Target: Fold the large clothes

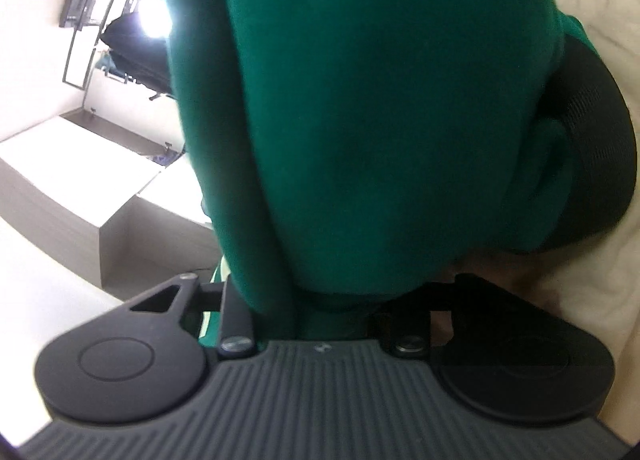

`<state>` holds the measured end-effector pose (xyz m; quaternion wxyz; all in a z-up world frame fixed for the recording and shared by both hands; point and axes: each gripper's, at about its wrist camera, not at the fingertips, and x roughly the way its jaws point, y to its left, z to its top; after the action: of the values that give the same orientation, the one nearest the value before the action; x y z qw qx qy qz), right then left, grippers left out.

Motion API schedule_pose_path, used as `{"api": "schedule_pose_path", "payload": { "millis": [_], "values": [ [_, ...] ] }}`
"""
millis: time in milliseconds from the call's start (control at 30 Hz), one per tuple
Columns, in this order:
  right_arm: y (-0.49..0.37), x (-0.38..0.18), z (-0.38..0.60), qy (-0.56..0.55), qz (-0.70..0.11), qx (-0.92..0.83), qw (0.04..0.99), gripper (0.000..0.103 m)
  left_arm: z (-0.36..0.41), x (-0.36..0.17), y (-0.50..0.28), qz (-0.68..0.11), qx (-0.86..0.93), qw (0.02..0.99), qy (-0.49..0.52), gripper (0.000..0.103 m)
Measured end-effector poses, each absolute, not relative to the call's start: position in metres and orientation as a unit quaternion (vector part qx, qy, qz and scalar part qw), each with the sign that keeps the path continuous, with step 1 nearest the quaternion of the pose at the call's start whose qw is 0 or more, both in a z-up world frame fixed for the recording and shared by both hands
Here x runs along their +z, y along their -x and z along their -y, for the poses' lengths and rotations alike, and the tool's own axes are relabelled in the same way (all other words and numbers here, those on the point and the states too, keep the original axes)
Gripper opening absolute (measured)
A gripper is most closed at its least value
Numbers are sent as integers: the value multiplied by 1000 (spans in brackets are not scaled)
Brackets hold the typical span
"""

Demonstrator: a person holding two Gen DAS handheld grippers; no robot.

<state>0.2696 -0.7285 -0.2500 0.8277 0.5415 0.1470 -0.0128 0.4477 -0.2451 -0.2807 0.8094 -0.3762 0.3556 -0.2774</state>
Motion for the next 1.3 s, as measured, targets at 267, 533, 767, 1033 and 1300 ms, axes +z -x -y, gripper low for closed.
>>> {"api": "schedule_pose_path", "payload": {
  "millis": [267, 533, 767, 1033, 1300],
  "values": [
    [-228, -268, 730, -570, -171, -25, 803, 59, 246, -270, -441, -398, -270, 805, 347, 83],
    [-195, -246, 723, -551, -197, -63, 809, 74, 218, -237, -404, -398, -256, 831, 294, 88],
    [-144, -192, 715, -501, -181, -94, 841, 75, 192, -165, -357, -353, -239, 880, 210, 88],
    [-112, -59, 667, -376, -110, -37, 919, 75, 187, -53, -277, -264, -266, 923, 88, 88],
    [-82, 17, 596, -249, -87, -14, 965, 75, 170, 20, -188, -184, -273, 944, -4, 88]
  ]
}}
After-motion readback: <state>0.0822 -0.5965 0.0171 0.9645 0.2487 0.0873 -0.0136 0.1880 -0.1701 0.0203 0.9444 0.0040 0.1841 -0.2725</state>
